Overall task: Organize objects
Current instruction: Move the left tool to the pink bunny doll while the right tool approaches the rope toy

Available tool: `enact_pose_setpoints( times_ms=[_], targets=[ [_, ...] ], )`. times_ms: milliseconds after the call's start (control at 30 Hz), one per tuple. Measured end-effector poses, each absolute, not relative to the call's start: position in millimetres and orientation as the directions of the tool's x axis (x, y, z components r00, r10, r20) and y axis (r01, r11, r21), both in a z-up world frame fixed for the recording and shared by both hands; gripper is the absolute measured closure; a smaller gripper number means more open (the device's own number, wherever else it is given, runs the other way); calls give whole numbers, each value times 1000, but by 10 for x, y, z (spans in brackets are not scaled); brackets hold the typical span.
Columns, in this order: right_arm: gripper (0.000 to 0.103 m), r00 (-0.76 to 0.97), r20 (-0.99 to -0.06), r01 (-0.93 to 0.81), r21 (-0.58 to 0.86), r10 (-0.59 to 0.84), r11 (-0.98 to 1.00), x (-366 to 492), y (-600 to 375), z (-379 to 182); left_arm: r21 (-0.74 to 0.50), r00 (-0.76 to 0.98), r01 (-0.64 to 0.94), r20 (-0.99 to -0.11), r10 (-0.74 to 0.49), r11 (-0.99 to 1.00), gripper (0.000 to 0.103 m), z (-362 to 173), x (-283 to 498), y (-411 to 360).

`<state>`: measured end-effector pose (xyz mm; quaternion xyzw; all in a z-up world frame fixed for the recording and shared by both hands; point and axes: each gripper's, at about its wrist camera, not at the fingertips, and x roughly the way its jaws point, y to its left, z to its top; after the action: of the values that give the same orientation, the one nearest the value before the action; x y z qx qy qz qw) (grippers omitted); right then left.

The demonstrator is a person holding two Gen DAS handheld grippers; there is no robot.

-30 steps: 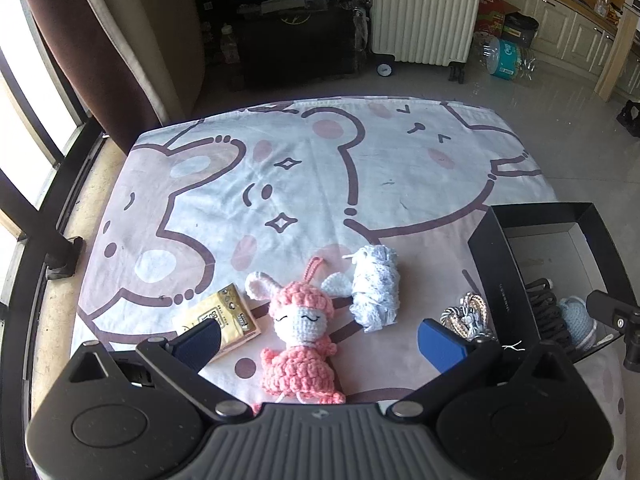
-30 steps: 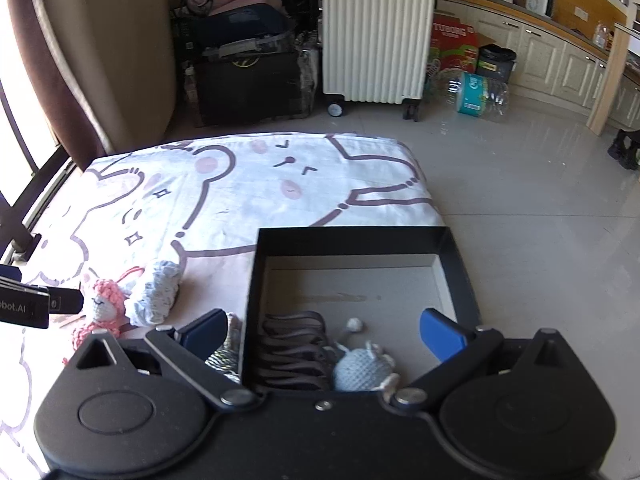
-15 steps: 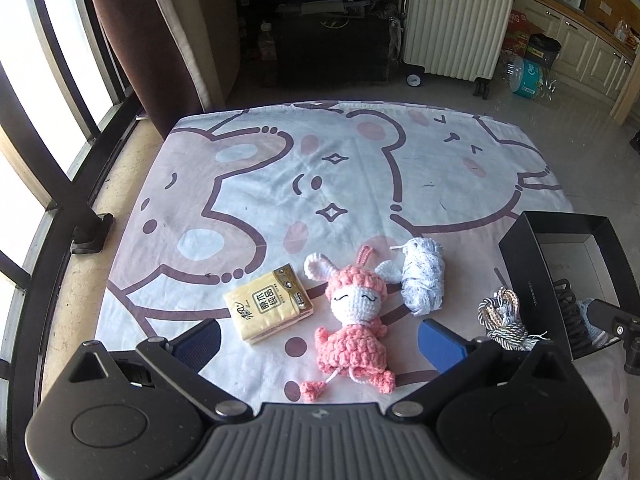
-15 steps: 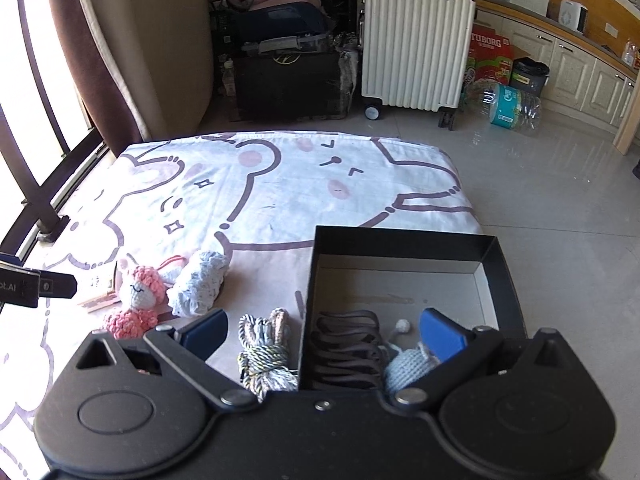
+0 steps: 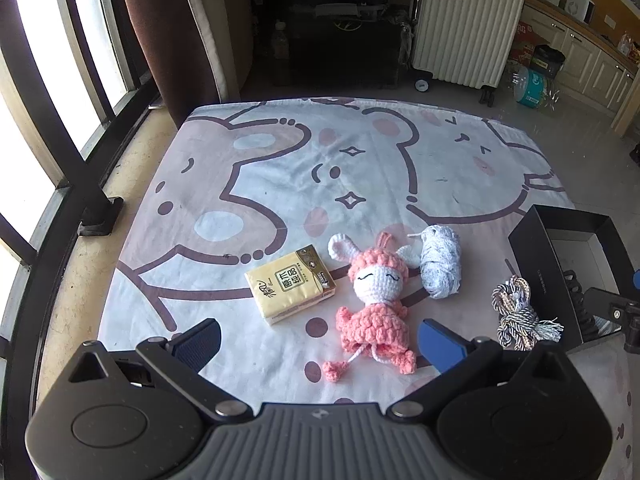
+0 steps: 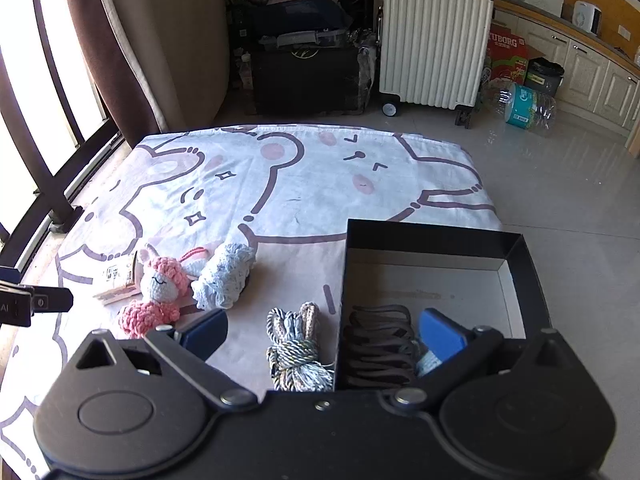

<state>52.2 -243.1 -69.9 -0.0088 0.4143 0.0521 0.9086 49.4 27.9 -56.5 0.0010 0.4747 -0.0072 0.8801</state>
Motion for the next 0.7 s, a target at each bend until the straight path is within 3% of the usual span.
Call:
enact_pose_setpoints(
  times_ms=[700],
  targets=[
    [0,642,-758,-112,50,110,992,509,-2406,-734,21,611,48,-792,-12,999,0,-611,412,266]
  ],
)
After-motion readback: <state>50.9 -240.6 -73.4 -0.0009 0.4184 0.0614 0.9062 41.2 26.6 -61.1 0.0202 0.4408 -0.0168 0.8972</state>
